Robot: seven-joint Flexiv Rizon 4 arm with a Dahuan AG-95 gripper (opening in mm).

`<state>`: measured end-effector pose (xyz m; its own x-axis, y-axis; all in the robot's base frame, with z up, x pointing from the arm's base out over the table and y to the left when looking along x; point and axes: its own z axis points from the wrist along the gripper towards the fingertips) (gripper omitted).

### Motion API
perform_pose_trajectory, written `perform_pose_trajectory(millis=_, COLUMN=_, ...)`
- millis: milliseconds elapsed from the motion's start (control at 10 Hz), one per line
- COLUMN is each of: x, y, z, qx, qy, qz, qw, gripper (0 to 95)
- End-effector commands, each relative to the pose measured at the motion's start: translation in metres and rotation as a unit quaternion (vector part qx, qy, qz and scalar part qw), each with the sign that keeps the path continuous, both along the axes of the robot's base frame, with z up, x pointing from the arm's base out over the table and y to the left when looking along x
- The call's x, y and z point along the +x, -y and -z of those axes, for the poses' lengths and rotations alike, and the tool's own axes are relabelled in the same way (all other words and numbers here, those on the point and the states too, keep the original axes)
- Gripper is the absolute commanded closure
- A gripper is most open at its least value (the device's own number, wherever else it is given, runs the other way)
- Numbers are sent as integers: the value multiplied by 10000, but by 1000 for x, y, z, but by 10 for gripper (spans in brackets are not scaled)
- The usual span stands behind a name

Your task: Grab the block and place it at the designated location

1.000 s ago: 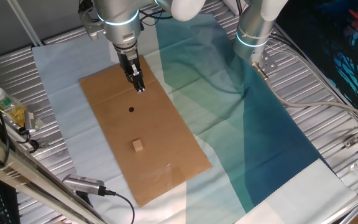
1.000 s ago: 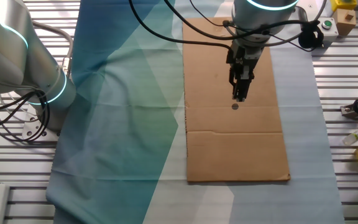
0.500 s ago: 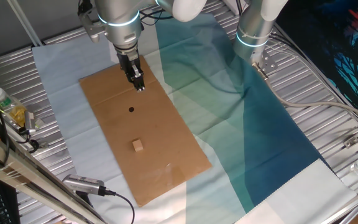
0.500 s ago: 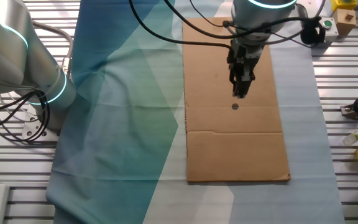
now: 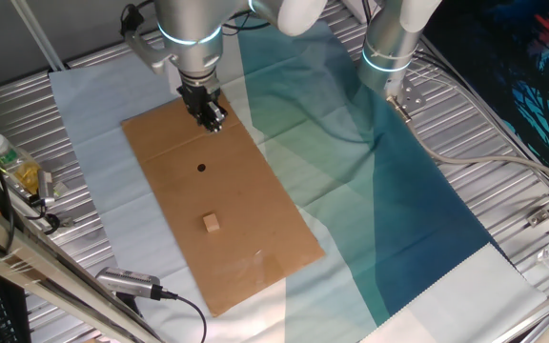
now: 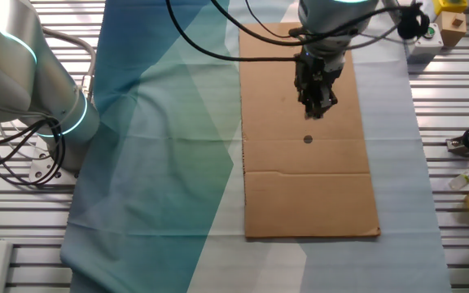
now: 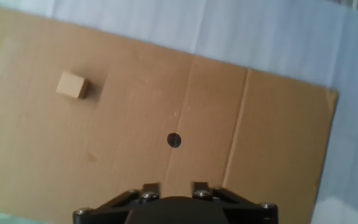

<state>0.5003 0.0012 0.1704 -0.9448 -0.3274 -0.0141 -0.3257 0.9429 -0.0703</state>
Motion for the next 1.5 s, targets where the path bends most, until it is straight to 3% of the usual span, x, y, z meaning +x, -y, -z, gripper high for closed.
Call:
perform_pose_trajectory(millis=100, x=1, y=-2, z=1, qx=-54, qy=-5, qz=-184, qw=9998, gripper=950)
perform_pose_trajectory(millis=600, x=2, y=-6, z=1, qx=76, qy=-2, qz=-494, qw=9987, gripper=950)
perform_pose_trajectory(millis=800, x=6, y=-15, z=-7, qx=134, qy=31, qz=-473, qw=9988, gripper=950)
perform_pose_trajectory(millis=1100, x=20, y=-31, z=-26, qx=115, qy=83, qz=-440, qw=9989, gripper=950)
perform_pose_trajectory(millis=1500, x=22, y=-32, z=-31, qx=-40, qy=47, qz=-385, qw=9992, gripper=950)
